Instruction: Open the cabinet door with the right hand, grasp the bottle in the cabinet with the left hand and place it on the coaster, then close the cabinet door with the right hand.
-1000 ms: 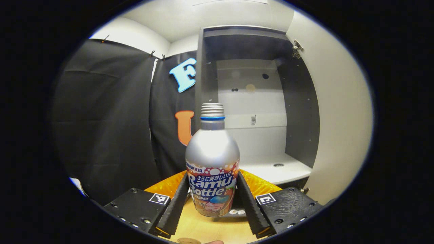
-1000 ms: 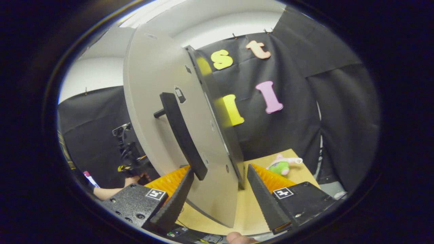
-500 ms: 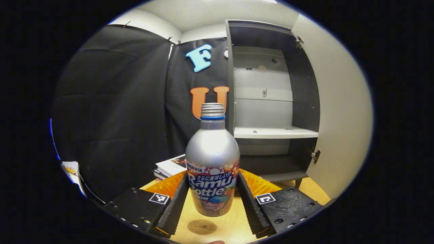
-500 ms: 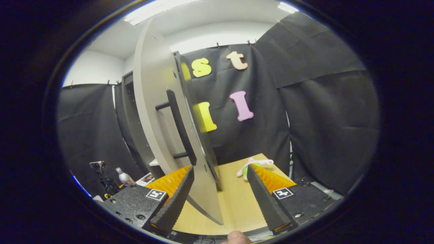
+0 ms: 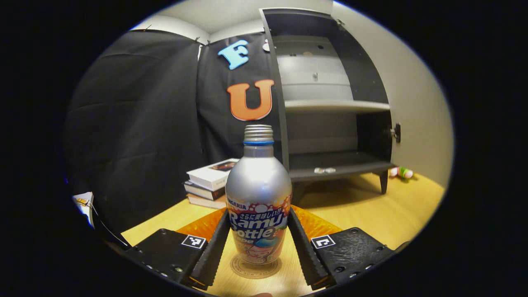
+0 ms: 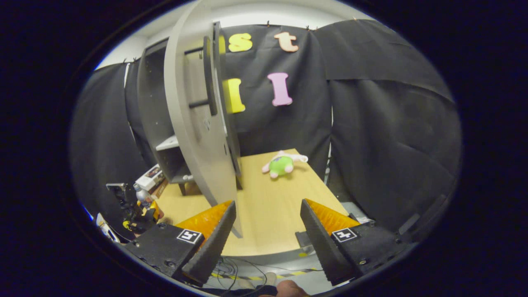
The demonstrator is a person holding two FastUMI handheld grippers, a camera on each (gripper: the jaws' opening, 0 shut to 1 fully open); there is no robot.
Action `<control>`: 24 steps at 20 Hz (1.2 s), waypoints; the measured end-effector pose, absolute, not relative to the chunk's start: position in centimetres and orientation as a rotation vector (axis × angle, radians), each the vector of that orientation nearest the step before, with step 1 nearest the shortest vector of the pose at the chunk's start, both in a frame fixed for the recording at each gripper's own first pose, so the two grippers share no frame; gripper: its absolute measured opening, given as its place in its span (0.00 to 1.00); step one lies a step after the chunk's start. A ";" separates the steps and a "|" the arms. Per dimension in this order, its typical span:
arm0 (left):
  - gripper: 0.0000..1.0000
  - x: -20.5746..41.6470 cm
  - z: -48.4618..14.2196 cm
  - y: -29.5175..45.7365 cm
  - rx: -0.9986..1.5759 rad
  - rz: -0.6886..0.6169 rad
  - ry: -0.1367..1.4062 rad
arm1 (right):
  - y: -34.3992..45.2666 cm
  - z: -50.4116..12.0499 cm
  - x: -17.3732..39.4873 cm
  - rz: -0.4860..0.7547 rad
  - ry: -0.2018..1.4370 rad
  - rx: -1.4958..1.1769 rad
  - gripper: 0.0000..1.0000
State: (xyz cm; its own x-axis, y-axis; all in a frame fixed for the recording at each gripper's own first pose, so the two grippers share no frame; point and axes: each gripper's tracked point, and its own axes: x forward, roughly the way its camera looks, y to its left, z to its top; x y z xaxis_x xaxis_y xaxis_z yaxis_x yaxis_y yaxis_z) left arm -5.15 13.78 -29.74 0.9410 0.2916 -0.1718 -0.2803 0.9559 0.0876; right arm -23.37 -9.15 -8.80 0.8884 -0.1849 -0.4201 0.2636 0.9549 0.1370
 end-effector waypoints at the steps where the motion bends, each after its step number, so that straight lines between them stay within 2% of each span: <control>1: 0.78 -5.2 -30.4 14.0 0.052 0.296 0.187 | -8.9 -8.8 -23.1 -0.229 0.418 0.187 1.00; 6: 0.77 -5.1 -33.1 15.5 -0.007 0.351 0.227 | -8.0 -8.5 -21.6 -0.221 0.454 0.138 1.00; 7: 0.79 -5.1 -33.0 15.8 -0.014 0.353 0.215 | -7.7 -8.4 -21.3 -0.216 0.460 0.149 0.96; 8: 0.80 -5.0 -33.0 15.8 -0.017 0.354 0.206 | -7.0 -8.4 -20.8 -0.193 0.468 0.166 1.00; 10: 0.80 -5.2 -34.3 15.6 -0.027 0.361 0.248 | -6.2 -8.2 -20.1 -0.168 0.477 0.159 1.00; 11: 0.81 -5.3 -34.6 15.6 -0.032 0.359 0.256 | -5.9 -8.0 -19.7 -0.157 0.477 0.146 0.96; 12: 0.81 -5.5 -34.7 15.4 -0.051 0.357 0.254 | -5.5 -8.1 -19.3 -0.142 0.485 0.137 1.00; 13: 0.76 -5.7 -34.5 15.4 -0.070 0.358 0.240 | -5.2 -8.3 -19.3 -0.132 0.499 0.125 1.00; 14: 0.94 -5.6 -34.3 15.4 -0.075 0.356 0.228 | -5.3 -8.2 -19.2 -0.130 0.495 0.114 0.96; 15: 0.98 -5.5 -34.2 15.3 -0.069 0.353 0.221 | -5.4 -8.2 -19.1 -0.129 0.497 0.110 0.99; 16: 0.98 -5.6 -34.4 15.1 -0.065 0.345 0.230 | -5.4 -8.4 -19.2 -0.125 0.500 0.117 0.96; 17: 0.98 -5.6 -34.6 15.0 -0.058 0.343 0.238 | -5.4 -8.4 -19.2 -0.125 0.497 0.125 1.00; 20: 0.98 -6.0 -35.0 14.8 -0.029 0.349 0.278 | -5.1 -8.4 -19.2 -0.114 0.500 0.136 1.00; 21: 0.98 -6.1 -35.0 14.7 -0.015 0.350 0.284 | -5.2 -8.3 -19.2 -0.114 0.494 0.124 0.96; 23: 0.98 -6.8 -34.3 14.3 0.001 0.342 0.282 | -5.2 -8.3 -19.2 -0.110 0.488 0.115 1.00; 24: 0.98 -7.1 -34.0 14.1 0.001 0.334 0.285 | -5.2 -8.4 -19.2 -0.111 0.483 0.124 0.96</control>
State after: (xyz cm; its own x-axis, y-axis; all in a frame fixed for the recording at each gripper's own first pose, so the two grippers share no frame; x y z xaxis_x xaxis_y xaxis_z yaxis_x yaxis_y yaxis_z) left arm -7.11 14.08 -34.03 0.9051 0.3233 -0.2760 -0.3230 0.9452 0.0480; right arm -19.24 -5.25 -8.42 0.8796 -0.0774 -0.4693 0.1359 0.9864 0.0922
